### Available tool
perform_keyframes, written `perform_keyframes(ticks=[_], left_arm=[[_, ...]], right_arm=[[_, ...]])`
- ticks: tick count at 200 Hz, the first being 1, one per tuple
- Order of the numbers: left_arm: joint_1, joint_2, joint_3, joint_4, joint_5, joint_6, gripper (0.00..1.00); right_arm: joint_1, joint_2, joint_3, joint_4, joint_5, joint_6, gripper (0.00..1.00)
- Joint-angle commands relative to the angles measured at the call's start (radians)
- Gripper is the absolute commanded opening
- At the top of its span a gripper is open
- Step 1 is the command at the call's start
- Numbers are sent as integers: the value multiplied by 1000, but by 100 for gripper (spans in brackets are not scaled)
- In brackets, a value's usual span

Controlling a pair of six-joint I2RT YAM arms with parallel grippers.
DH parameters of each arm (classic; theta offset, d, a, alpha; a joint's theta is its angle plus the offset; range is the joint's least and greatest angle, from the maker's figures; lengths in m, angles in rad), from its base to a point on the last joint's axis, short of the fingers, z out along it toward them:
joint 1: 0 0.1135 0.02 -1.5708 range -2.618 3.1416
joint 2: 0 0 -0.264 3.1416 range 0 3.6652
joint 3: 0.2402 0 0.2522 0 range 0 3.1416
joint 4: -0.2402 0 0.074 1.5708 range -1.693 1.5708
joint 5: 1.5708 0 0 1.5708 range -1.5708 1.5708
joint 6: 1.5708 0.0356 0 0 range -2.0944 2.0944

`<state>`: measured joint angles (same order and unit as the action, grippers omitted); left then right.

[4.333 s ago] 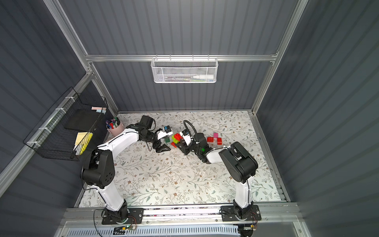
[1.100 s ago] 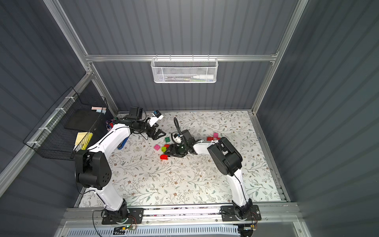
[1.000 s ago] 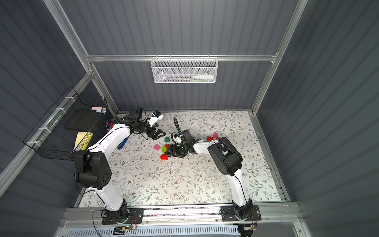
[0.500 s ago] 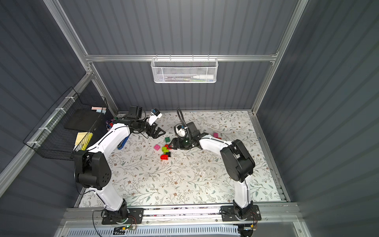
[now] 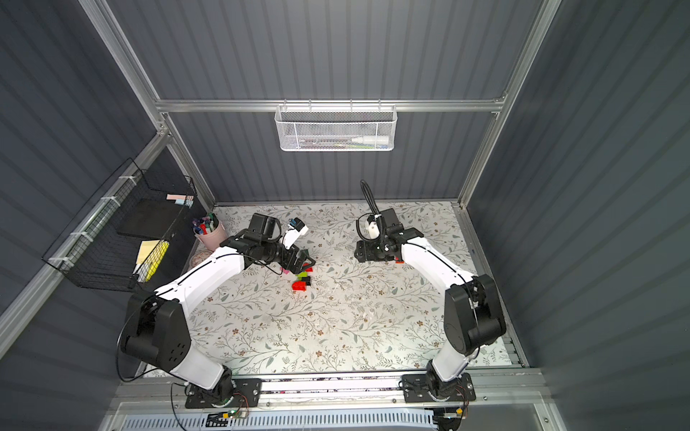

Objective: Assemble the letter s with lego
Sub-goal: Pick up the lego brick from the center of the board.

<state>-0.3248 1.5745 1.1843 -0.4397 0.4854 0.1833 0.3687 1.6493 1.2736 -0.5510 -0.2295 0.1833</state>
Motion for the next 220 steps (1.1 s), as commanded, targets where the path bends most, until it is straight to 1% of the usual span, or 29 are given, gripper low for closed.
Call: perform_keyframes(ticks=[1,19,49,78,103,144,181,220], left_arm=[[0,-42,-33,47,1,-46,100],[-2,-58,-66,65,11,-45,100],[-2,-77,-86,70,33,-33,100],[-2,-82,-83,55,39,-15,100],[-2,-76,-74,38,55,-4,100],[-2,-71,-73,17,64,14,99],[-2,-65,-69,15,70,16,100],[-2,-68,-69,15,84,9,100]], right_arm=[[-31,-13,-14,-59,28,-218,78],[-45,6,-2,-51,52,-362,78],[-89,83,60,-50,5,-563,77],[-115,172,104,-36,16,-746,76],[-134,253,169,-57,38,-853,77],[-140,353,245,-64,70,-981,79],[-145,435,314,-98,49,-1027,79],[-148,483,352,-137,53,-1058,76]])
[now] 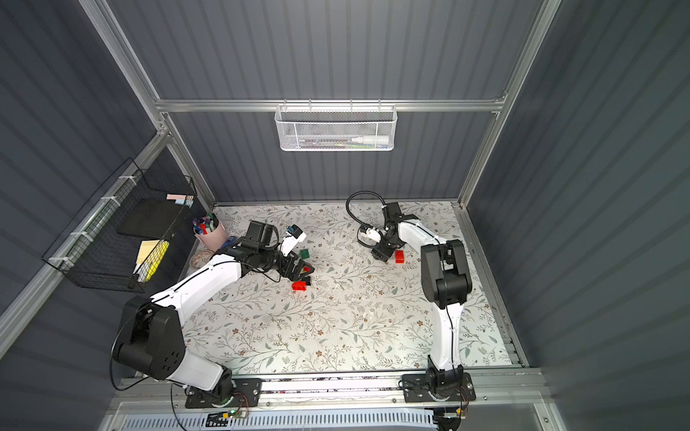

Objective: Assemble the letter s with lego
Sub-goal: Pick up the lego brick from the center of the board.

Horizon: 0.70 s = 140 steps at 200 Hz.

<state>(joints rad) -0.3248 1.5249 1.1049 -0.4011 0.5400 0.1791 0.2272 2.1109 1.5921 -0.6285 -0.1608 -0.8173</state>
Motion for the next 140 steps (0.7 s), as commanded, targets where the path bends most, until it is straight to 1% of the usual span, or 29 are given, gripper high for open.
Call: perform_keyframes(ticks=[1,58,127,133,140], left_arm=[[-2,-18,9,-23,30,14,99],[-2,-17,10,-30,31,12,100],[-2,-20,6,-32,37,14,100],[-2,-20,6,-31,37,12,100],[-2,-20,6,-31,37,13,100]], right_arm=[[-6,23,34,-61,-15,-58,76],[-6,49,56,-81,9,-80,68],[1,73,65,-87,50,-88,54],[1,72,65,-86,53,-87,52],[3,72,65,-85,56,-81,47]])
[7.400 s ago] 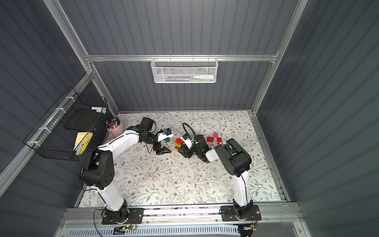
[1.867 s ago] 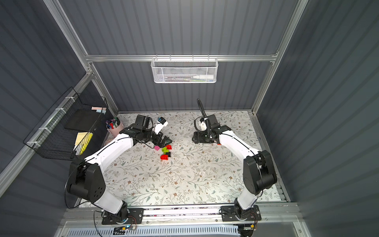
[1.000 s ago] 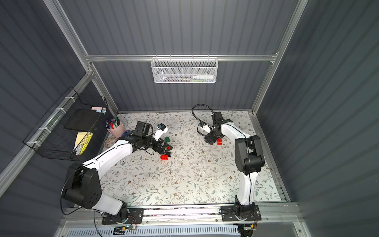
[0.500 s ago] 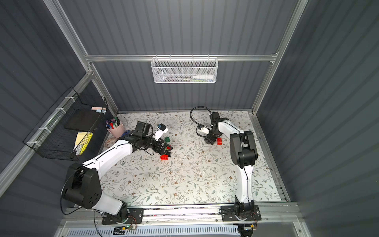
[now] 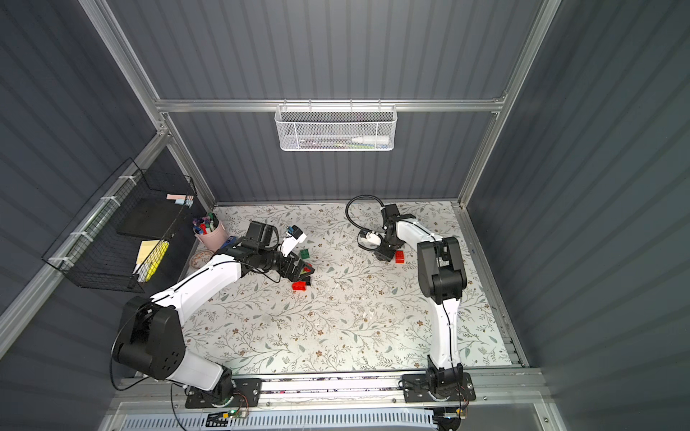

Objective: Assemble the letter s with lego
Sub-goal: Pick up the lego brick from the center of the board, then place the lego brick at the center of the board.

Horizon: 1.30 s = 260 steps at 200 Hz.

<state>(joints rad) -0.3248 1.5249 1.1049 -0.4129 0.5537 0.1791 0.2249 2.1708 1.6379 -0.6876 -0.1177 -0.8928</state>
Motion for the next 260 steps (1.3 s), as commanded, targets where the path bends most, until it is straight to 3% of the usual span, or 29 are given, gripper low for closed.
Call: perform_keyframes(ticks=[1,43,68,95,117,132,154,171,210,229,260], left_arm=[[-2,-20,6,-20,23,13,100],[-2,-28,8,-20,20,4,100],[-2,-40,1,-16,11,-14,100],[0,-53,-7,-9,-5,-63,100],[0,-60,-1,-34,-40,-93,100],[3,-71,-5,-43,-67,-111,100],[10,-88,-11,-53,-89,-131,100],[16,-99,-9,-71,-98,-133,99],[33,-142,-35,-81,-112,-139,100],[42,-161,-53,-76,-108,-138,100],[53,-174,-73,-74,-107,-139,100]], right_arm=[[5,12,19,-25,13,-5,45],[20,-25,31,-41,-14,59,22],[40,-89,0,-18,-37,189,16],[80,-227,-136,90,-62,485,17],[112,-329,-241,93,-48,851,18],[138,-378,-336,120,-121,1062,11],[245,-449,-440,138,0,1311,15],[291,-472,-474,133,8,1495,14],[418,-460,-487,63,134,1809,13],[460,-437,-483,98,113,1819,14],[503,-359,-414,91,70,1697,17]])
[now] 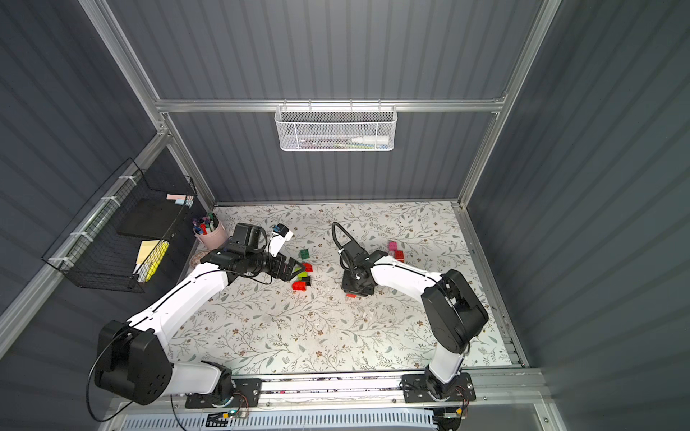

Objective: Assemble the letter s with lego
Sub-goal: Place the lego brick at the center of the board.

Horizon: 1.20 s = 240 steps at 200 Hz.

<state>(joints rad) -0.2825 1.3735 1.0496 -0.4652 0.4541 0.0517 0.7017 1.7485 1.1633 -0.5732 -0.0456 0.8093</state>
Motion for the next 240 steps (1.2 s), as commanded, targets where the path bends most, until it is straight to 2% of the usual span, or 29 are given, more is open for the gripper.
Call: perform_keyframes(ticks=[1,23,48,64,95,118,145,167,194,212,240], left_arm=[[11,-22,-16,-23,-9,-12,99],[20,-31,-20,-35,-12,-10,99],[29,-39,-25,-41,-12,-9,99],[35,-45,-24,-49,-10,-6,100],[46,-59,-22,-56,-14,-5,100],[48,-70,-13,-71,-22,-4,100],[52,-89,-7,-101,-22,-1,100],[55,-115,-12,-117,-54,6,100],[55,-136,-12,-142,-37,16,100],[55,-150,-19,-160,14,17,100],[57,-163,-20,-200,18,32,99]], right_arm=[[26,66,63,-27,-4,-9,17],[71,97,95,-21,-35,-189,18],[93,98,110,-37,-99,-532,17],[90,75,111,-61,-94,-725,15],[91,99,150,-181,-61,-1198,11],[85,143,163,-228,-32,-1424,11],[60,162,177,-228,-77,-1547,10],[47,192,187,-226,-63,-1617,11],[18,228,216,-223,-93,-1663,11],[7,239,226,-212,-116,-1700,11],[-3,264,254,-211,-125,-1747,14]])
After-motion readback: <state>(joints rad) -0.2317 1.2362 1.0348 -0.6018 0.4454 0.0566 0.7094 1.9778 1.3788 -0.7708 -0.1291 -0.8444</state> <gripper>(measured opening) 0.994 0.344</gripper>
